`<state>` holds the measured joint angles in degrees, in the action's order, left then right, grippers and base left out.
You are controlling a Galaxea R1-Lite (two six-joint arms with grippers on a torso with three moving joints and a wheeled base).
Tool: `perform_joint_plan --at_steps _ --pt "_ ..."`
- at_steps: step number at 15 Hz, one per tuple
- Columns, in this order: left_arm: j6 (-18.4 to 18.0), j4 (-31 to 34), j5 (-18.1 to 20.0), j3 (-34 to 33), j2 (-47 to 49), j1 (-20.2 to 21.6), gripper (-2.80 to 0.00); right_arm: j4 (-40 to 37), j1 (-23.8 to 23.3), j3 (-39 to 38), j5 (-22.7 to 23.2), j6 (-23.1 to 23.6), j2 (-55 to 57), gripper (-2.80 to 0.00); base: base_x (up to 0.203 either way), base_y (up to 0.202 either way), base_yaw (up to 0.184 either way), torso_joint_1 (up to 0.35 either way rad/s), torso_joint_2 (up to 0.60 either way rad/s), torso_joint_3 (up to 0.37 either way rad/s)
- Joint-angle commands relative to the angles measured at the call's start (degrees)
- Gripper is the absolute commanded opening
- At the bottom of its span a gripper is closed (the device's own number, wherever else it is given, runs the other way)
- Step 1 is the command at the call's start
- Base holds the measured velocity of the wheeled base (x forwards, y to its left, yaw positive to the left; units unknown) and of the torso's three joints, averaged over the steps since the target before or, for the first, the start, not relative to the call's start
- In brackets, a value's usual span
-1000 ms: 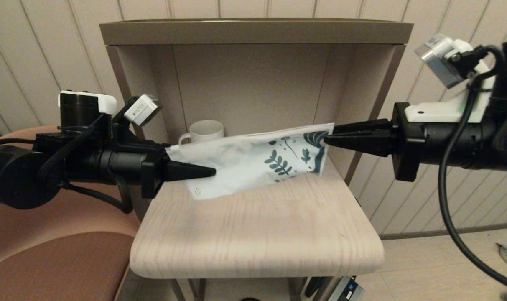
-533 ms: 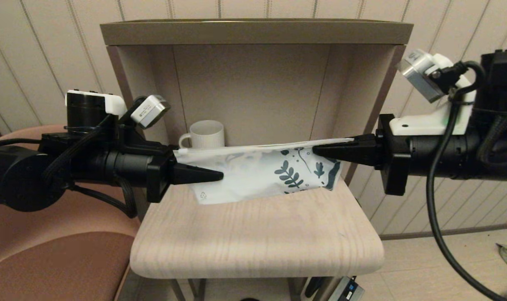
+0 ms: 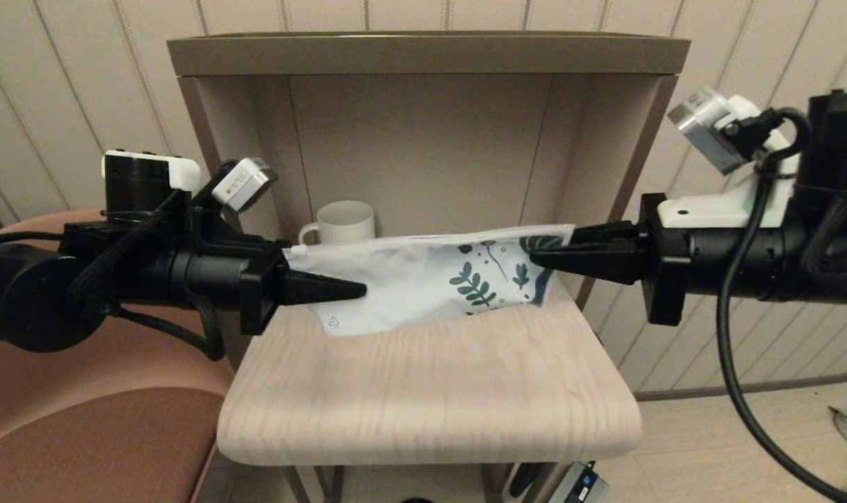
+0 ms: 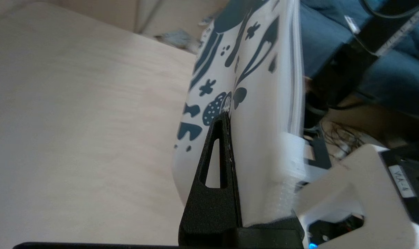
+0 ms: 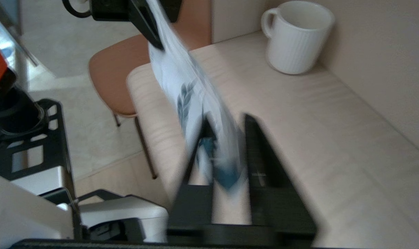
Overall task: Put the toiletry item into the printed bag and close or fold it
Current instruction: Hand it to the other hand
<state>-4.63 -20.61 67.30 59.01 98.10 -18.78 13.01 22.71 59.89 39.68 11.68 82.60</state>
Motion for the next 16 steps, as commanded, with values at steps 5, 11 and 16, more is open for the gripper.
perform_joint_plan --at_steps 5,11,16 --pt "0.0 -0.2 0.5 0.0 0.2 -0.1 -2.8 -0.1 0.1 -1.0 0.3 0.1 -0.3 -2.8 0.0 0.0 0.0 0.0 0.0 0.0" --pt "-0.1 -0.2 0.5 0.0 0.2 -0.1 -2.8 0.1 0.1 -1.3 0.4 0.2 -0.3 -2.8 0.0 0.0 0.0 0.0 0.0 0.0" --pt "-0.1 -0.2 0.5 0.0 0.2 -0.1 -2.8 -0.2 0.2 -2.1 0.3 2.3 -0.5 0.0 0.0 0.0 0.0 0.0 0.0 0.0"
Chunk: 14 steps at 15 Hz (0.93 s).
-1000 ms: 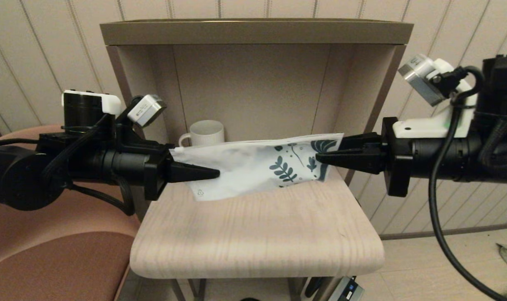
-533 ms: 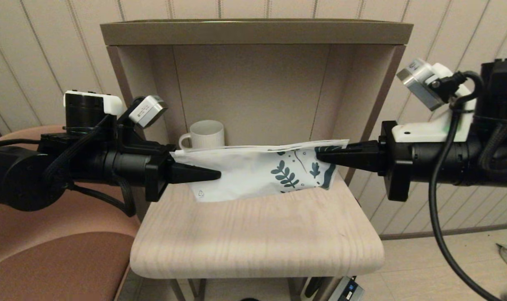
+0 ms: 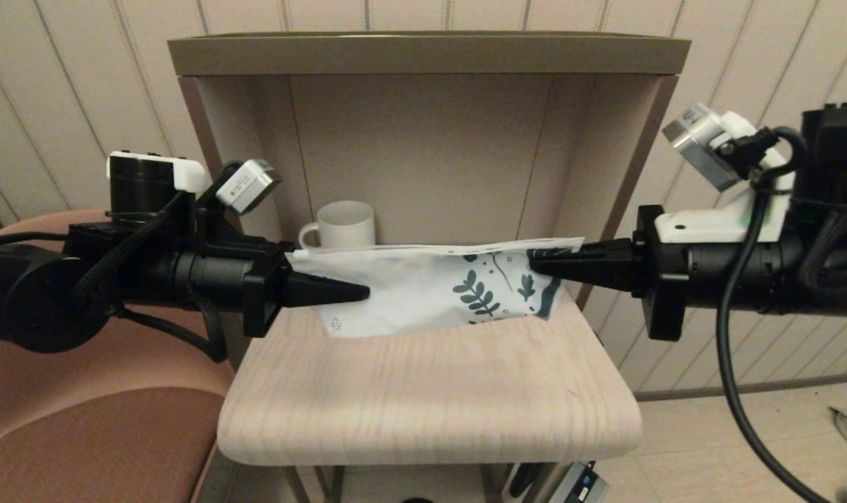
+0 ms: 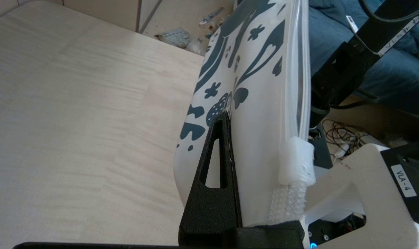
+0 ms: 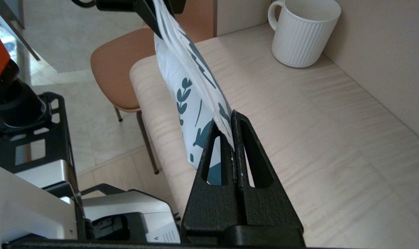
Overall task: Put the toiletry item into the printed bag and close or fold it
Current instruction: Hand it to the other hand
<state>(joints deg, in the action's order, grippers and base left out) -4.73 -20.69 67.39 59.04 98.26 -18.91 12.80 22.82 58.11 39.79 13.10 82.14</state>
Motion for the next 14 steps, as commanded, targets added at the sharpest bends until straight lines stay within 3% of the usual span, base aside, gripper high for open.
perform_joint_plan --at_steps 1,11,14 --pt "0.0 -0.1 0.4 0.0 0.0 0.0 -2.8 0.0 0.1 -0.1 0.3 1.0 0.0 0.0 0.0 0.0 0.0 0.0 0.0 0.0" --pt "-2.5 -0.2 1.1 -1.4 2.7 -0.1 -2.8 -0.3 -0.9 -0.3 0.3 0.9 -4.8 0.0 0.0 0.0 0.0 0.0 0.0 0.0" --pt "-4.1 0.0 1.0 -1.7 4.4 -1.9 -2.8 -7.5 -1.4 5.0 0.3 -1.2 -5.4 0.0 0.0 0.0 0.0 0.0 0.0 0.0"
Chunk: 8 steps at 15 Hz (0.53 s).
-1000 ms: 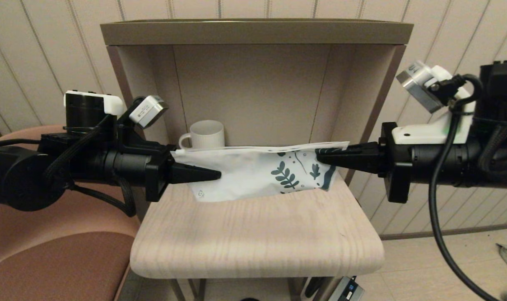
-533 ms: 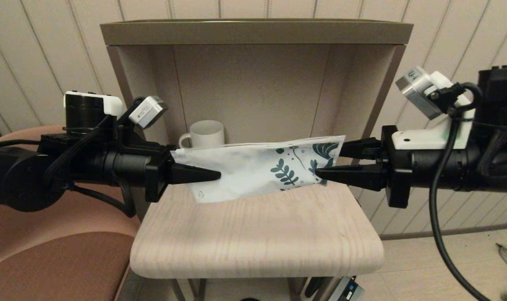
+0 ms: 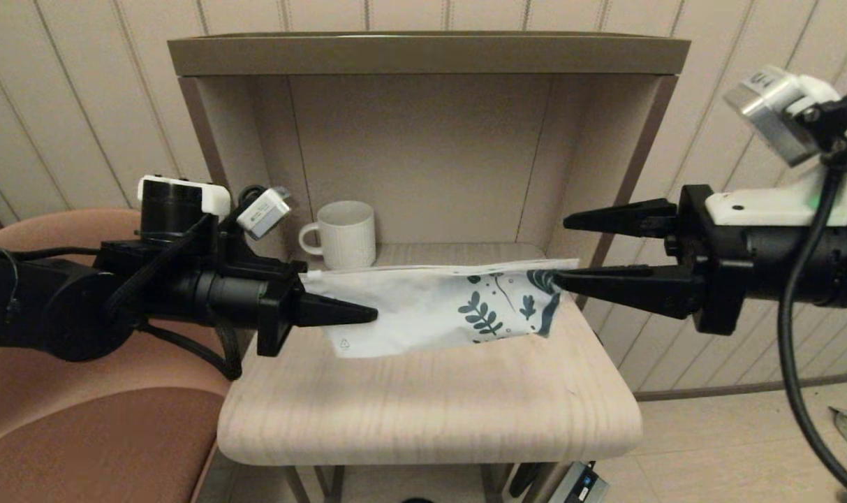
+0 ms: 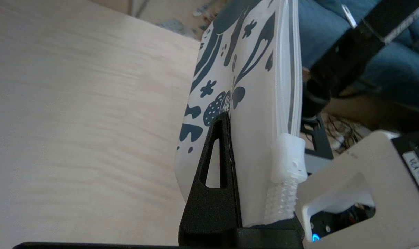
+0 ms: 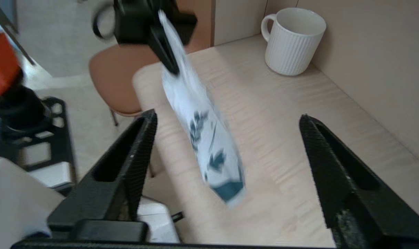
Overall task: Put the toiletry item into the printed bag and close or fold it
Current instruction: Hand it to the other hand
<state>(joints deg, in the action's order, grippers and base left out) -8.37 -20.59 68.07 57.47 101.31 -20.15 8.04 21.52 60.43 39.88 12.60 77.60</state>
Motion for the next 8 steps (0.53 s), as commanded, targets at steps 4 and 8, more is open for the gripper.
perform_joint_plan --at_steps 4,8 --pt "-0.9 0.5 -0.4 0.4 1.5 -2.5 -2.8 -6.1 0.2 9.9 -1.8 -9.2 3.2 0.0 0.0 0.0 0.0 0.0 0.0 0.0" --pt "-0.9 2.9 -2.2 3.9 2.5 -4.3 -2.8 -18.1 1.9 22.1 -5.0 -9.2 9.5 0.0 0.0 0.0 0.0 0.0 0.0 0.0"
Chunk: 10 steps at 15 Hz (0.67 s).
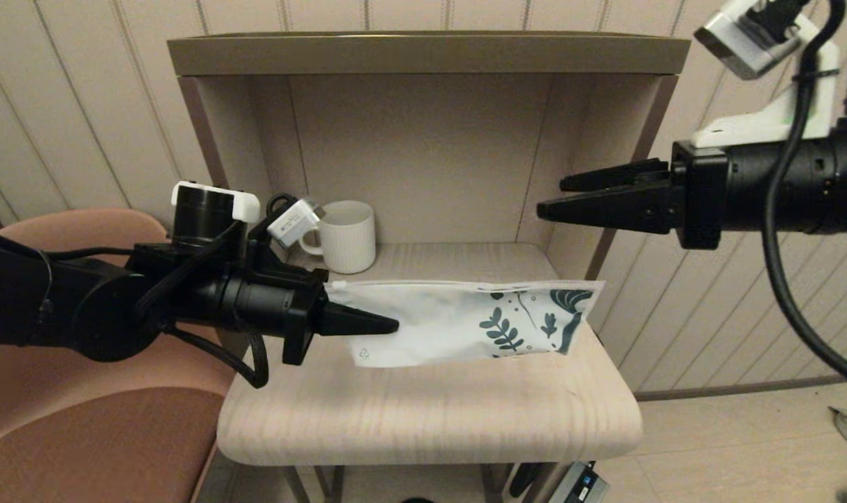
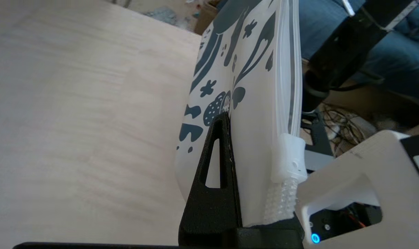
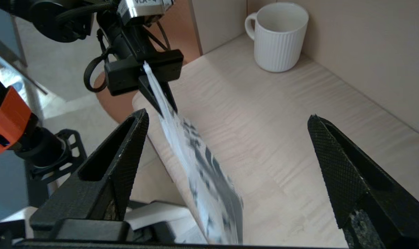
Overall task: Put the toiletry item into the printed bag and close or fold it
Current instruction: Hand it to the other hand
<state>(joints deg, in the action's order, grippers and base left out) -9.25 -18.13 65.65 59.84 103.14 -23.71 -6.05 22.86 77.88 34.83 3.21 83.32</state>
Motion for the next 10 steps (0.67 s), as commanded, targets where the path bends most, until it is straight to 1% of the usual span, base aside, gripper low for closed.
perform_joint_plan --at_steps 1,3,4,6,8,10 --pt "-0.1 2.5 0.2 3.5 0.8 -1.4 -2.8 -8.0 0.9 8.4 0.0 0.9 6.1 0.0 0.0 0.0 0.0 0.0 0.0 0.0" --pt "-0.1 8.2 0.1 8.3 1.0 -2.3 -2.8 -11.1 2.4 13.1 -0.1 3.0 9.9 0.0 0.0 0.0 0.0 0.0 0.0 0.0" --pt "-0.3 11.0 0.1 10.1 1.0 -2.8 -2.8 -11.5 3.7 14.1 -0.2 4.3 10.2 -2.8 0.0 0.0 0.0 0.0 0.0 0.0" --pt "-1.1 12.6 0.1 11.4 1.8 -3.9 -2.8 -12.6 4.9 16.7 -0.3 5.9 10.4 -2.8 0.0 0.0 0.0 0.0 0.0 0.0" --pt "-1.1 12.7 0.1 12.1 3.4 -4.8 -2.8 -16.0 5.4 20.1 -0.3 6.3 11.5 -2.8 0.0 0.0 0.0 0.0 0.0 0.0" --pt "-1.2 12.7 0.0 12.7 4.6 -5.7 -2.8 -19.1 7.0 22.5 -0.3 6.4 13.0 -2.8 0.0 0.0 0.0 0.0 0.0 0.0"
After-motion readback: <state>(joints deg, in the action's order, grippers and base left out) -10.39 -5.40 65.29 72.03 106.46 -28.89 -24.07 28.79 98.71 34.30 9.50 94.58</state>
